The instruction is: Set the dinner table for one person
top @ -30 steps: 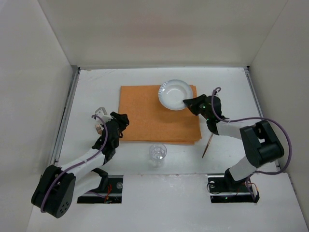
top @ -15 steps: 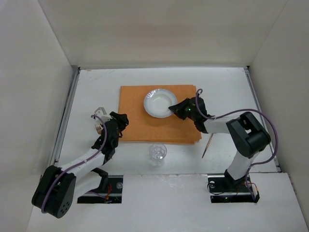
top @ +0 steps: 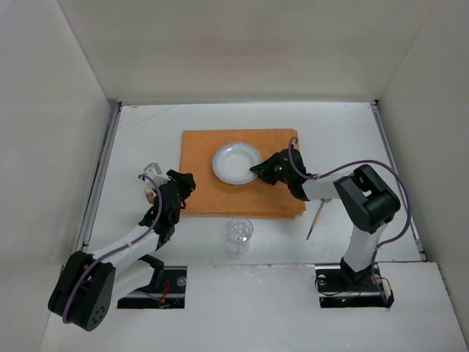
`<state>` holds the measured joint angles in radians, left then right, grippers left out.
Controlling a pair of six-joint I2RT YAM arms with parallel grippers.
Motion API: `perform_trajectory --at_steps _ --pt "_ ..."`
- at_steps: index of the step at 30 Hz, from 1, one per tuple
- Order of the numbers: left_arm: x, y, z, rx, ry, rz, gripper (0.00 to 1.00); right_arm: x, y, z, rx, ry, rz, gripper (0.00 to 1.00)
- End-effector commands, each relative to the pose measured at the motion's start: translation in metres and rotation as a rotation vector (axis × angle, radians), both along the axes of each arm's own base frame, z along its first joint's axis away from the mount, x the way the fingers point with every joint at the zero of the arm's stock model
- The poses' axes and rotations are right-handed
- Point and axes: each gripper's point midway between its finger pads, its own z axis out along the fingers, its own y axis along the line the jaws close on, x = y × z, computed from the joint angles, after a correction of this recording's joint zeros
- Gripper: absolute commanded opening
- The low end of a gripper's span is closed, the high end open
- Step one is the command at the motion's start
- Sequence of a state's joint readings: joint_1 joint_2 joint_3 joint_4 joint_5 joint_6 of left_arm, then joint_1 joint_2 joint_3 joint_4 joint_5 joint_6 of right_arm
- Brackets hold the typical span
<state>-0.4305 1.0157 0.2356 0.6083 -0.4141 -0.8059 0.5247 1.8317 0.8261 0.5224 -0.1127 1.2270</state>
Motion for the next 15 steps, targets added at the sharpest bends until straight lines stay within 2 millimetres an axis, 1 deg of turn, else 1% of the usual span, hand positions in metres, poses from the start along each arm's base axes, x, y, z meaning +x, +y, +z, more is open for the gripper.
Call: perform_trajectory --at_steps 1,5,8,11,15 --pt "0.000 -0.001 0.004 -0.018 -0.020 0.000 0.44 0.018 0.015 0.050 0.111 -0.130 0.002 0.19" --pt "0.001 -0.003 0.004 -0.026 -0.017 -0.006 0.44 0.014 0.013 0.037 0.098 -0.106 0.003 0.20" --pt "0.001 -0.001 0.002 -0.022 -0.012 -0.002 0.44 0.012 0.011 0.038 0.093 -0.107 0.003 0.24" --pt "0.000 -0.002 0.005 -0.034 -0.021 -0.007 0.44 0.010 0.009 0.035 0.077 -0.106 0.004 0.37" --pt "0.000 0.000 0.005 -0.036 -0.022 -0.001 0.44 0.007 0.004 0.030 0.058 -0.095 -0.013 0.48"
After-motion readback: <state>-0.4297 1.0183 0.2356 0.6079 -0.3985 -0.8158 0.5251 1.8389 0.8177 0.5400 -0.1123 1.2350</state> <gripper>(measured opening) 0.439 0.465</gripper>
